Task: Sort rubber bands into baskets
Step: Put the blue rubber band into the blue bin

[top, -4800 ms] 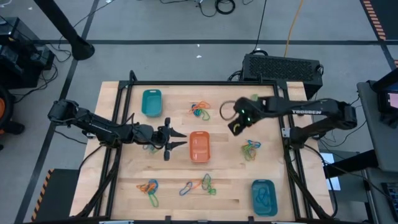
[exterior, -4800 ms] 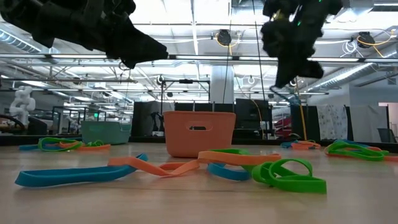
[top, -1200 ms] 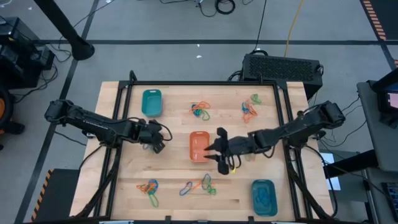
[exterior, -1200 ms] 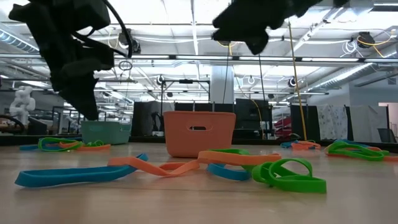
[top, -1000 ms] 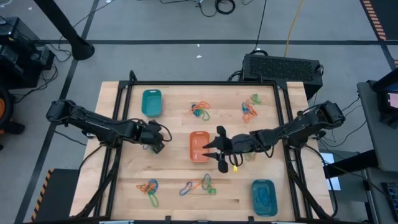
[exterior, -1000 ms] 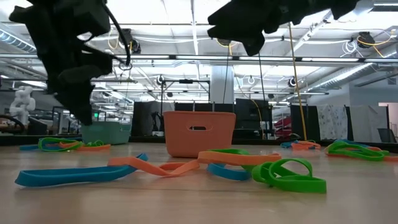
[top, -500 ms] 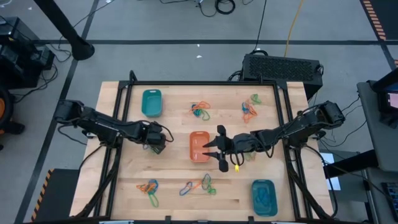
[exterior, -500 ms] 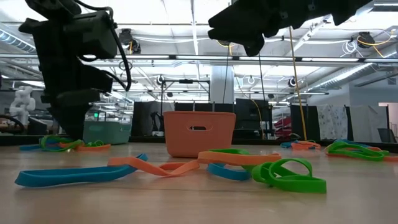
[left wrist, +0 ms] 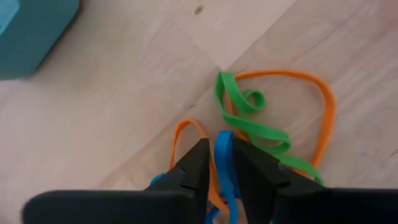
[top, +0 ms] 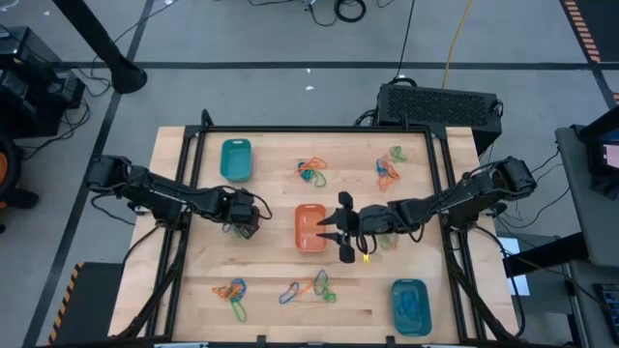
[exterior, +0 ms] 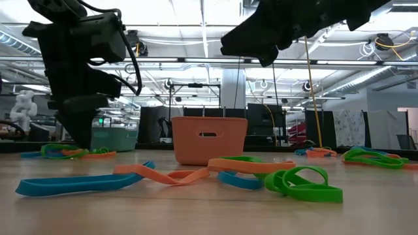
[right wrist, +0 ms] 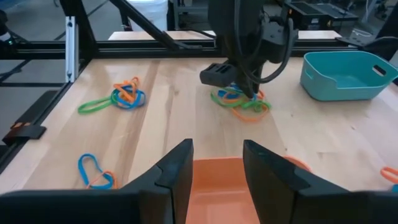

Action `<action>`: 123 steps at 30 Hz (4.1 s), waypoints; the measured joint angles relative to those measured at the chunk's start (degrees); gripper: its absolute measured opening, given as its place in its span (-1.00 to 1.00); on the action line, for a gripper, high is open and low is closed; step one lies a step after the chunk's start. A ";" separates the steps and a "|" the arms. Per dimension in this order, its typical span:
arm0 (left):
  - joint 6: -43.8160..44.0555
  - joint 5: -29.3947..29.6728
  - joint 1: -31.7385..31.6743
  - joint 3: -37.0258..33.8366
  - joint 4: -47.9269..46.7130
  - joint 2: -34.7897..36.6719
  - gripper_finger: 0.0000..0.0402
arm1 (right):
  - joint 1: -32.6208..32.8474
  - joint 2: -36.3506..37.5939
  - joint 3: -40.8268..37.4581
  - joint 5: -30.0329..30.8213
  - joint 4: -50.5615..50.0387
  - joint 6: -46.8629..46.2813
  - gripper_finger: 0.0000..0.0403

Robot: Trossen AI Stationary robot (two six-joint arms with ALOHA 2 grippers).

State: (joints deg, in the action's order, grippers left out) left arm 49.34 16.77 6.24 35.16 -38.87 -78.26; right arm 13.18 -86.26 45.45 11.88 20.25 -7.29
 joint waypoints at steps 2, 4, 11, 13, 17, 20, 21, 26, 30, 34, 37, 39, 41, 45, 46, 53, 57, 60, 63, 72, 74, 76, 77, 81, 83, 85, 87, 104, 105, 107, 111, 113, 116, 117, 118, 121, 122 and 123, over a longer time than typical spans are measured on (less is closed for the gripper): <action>-0.25 -0.23 0.00 0.00 -0.01 0.00 -0.77 | -0.04 0.00 0.00 0.00 -0.01 -0.02 -0.34; -0.80 -0.21 0.00 0.00 -0.01 0.00 -0.88 | -0.03 0.00 0.00 0.00 -0.01 -0.03 -0.34; -3.46 3.29 1.05 0.74 1.96 1.16 -0.96 | -0.03 0.00 0.00 0.00 0.01 -0.15 -0.34; -4.80 4.42 1.57 1.89 2.14 1.96 -0.97 | -0.03 0.00 0.00 0.00 -0.01 -0.13 -0.34; -6.87 6.32 2.52 3.82 2.46 3.73 -0.99 | -0.11 0.00 0.00 0.00 0.15 -0.43 -0.34; -8.81 8.45 3.69 4.33 5.26 5.68 -0.99 | -0.12 -0.30 0.00 0.00 1.44 -0.51 -0.34; -9.78 8.93 4.08 4.33 6.85 6.33 -0.99 | -0.12 -0.75 0.00 0.02 2.74 -0.55 -0.34; -16.04 9.73 5.92 4.33 20.28 7.78 -0.99 | -0.46 -4.59 0.00 -0.02 11.49 -0.39 -0.34; -21.60 7.69 7.19 4.35 31.59 7.78 -1.00 | -1.35 -8.35 0.00 0.22 19.26 0.26 -0.34; -24.22 7.26 8.67 4.35 38.07 7.78 -1.00 | -2.69 -10.61 0.00 0.32 25.07 -1.48 -0.34; -24.89 7.26 9.62 4.38 42.37 6.94 -1.00 | -3.43 -12.43 0.00 0.39 28.82 -2.05 -0.34; -25.76 7.24 10.22 4.37 43.93 6.05 -1.00 | -3.79 -13.28 0.00 0.37 30.24 -2.32 -0.34; -25.83 7.23 10.55 4.37 46.43 4.72 -1.00 | -3.95 -13.99 0.00 0.37 30.84 -2.25 -0.34; -26.09 7.22 10.96 4.37 49.56 1.73 -1.00 | -4.14 -14.60 0.00 0.22 30.72 -1.20 -0.33; -26.14 7.21 10.99 4.37 50.32 1.14 -1.00 | -4.13 -14.60 0.00 0.20 30.64 -1.15 -0.32; -26.16 7.20 10.99 4.37 51.86 -0.79 -1.00 | -4.10 -14.60 0.00 -1.87 29.44 -2.08 -0.21; -26.20 7.21 10.99 4.37 52.09 -0.78 -1.00 | -4.09 -14.60 0.00 -1.90 27.87 -2.98 -0.19; -26.25 7.22 10.99 4.37 52.12 -0.77 -1.00 | -4.08 -14.62 0.00 -1.90 27.84 -3.09 -0.19; -26.29 7.22 10.99 4.37 52.10 -0.79 -1.00 | -4.08 -14.62 0.00 -1.89 27.78 -3.13 -0.22; -26.35 7.35 10.99 4.33 53.85 -0.76 -1.00 | -4.19 -14.62 0.00 -1.53 27.83 -3.15 -0.52; -27.11 7.50 10.99 4.33 53.96 -0.76 -1.00 | -4.19 -14.62 0.00 -1.53 27.83 -3.16 -0.62; -27.23 7.53 10.99 4.33 53.96 -0.78 -1.00 | -4.19 -14.62 0.00 -1.51 27.85 -3.15 -0.72; -27.23 7.53 10.99 4.33 53.95 -0.77 -1.00 | -4.21 -14.62 0.00 -1.51 27.85 -3.15 -0.78; -27.22 7.64 10.99 4.33 53.85 -0.76 -0.99 | -4.25 -14.62 0.00 -1.36 28.05 -2.07 -0.97; -27.20 7.66 10.99 4.33 53.72 -0.78 -0.95 | -4.24 -14.62 0.00 -1.42 28.05 -2.07 -0.98; -27.23 7.66 10.99 4.33 53.26 -0.76 -0.88 | -4.25 -14.62 0.00 -1.41 27.96 -2.07 -0.99; -27.23 7.59 10.95 4.33 52.25 -0.76 -0.79 | -4.25 -14.36 0.00 -1.40 27.33 -2.37 -0.99; -23.05 0.25 11.15 4.28 30.07 5.36 -0.25 | 5.08 5.59 0.00 -5.29 -14.44 -17.04 -1.00; -21.54 -0.30 11.15 4.28 27.22 5.68 -0.25 | 6.37 6.64 0.00 -6.27 -16.44 -19.17 -1.00; -17.68 -1.51 11.15 4.28 20.27 6.14 -0.25 | 9.03 8.62 0.00 -7.89 -19.56 -23.43 -1.00; -10.29 -3.91 11.21 4.28 9.17 6.21 -0.25 | 14.20 11.48 0.00 -10.34 -24.67 -32.22 -1.00; -7.53 -4.38 11.55 4.28 5.86 6.21 -0.25 | 16.71 12.33 0.00 -11.83 -26.51 -37.60 -1.00; -6.22 -5.24 12.67 4.28 4.59 6.19 -0.25 | 20.15 13.09 0.00 -15.47 -28.45 -45.90 -1.00; -6.19 -5.92 13.13 4.28 4.91 6.19 -0.25 | 21.31 13.29 0.00 -16.45 -29.45 -48.98 -1.00; -6.18 -6.61 13.62 4.28 5.12 6.19 -0.25 | 22.42 13.36 0.00 -17.31 -30.38 -52.28 -1.00; -6.02 -8.88 15.16 4.28 5.52 6.19 -0.25 | 25.76 13.38 0.00 -21.21 -33.46 -63.29 -1.00; -5.56 -9.35 15.83 4.28 5.54 6.19 -0.25 | 26.92 13.36 0.00 -22.28 -34.66 -66.82 -1.00; -4.93 -9.47 16.53 4.28 5.79 6.19 -0.25 | 28.18 13.35 0.00 -23.00 -36.01 -70.38 -1.00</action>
State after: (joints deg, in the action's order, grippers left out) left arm 44.41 7.29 22.77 39.44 -33.08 -72.07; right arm 41.36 -72.90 45.45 -11.12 -15.77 -77.66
